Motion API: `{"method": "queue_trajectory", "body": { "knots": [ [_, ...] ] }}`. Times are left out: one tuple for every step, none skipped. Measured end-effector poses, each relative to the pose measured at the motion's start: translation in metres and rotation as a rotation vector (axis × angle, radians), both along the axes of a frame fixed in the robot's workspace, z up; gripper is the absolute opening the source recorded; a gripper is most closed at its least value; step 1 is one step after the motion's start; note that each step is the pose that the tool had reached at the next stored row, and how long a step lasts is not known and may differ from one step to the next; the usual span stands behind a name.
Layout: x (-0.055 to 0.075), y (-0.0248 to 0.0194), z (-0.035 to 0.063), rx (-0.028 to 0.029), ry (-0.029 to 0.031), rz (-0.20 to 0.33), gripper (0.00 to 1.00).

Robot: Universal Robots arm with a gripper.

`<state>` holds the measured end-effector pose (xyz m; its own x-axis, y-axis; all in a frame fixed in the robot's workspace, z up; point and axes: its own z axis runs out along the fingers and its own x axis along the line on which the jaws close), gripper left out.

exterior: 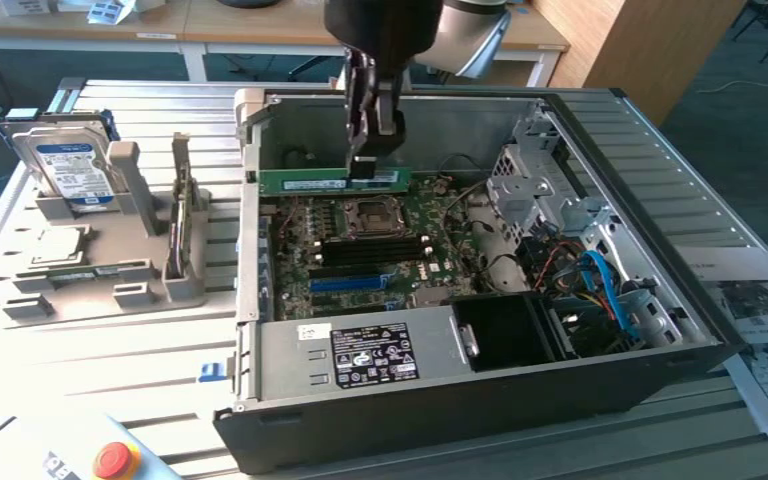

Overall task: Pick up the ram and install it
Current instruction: 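Pick up the ram and move it above insertion slot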

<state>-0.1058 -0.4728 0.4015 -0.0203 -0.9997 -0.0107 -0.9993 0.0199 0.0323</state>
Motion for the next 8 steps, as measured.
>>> {"method": "queue_trajectory", "body": {
  "knots": [
    [0.001,0.0,0.0,0.0001,0.0,0.001,0.12],
    [0.003,0.0,0.0,0.0001,-0.0001,0.002,0.12],
    [0.006,-0.0001,0.0,0.0,-0.0001,0.004,0.12],
    [0.008,-0.0002,0.0,0.0001,0.0,0.005,0.12],
    [0.01,-0.0002,0.0,0.0,0.0,0.006,0.12],
    [0.012,-0.0003,0.0,0.0001,0.0,0.007,0.12],
    [0.014,-0.0004,0.0,0.0,0.0,0.008,0.12],
    [0.016,-0.0005,0.0,0.0,0.0,0.009,0.12]
  ]
}}
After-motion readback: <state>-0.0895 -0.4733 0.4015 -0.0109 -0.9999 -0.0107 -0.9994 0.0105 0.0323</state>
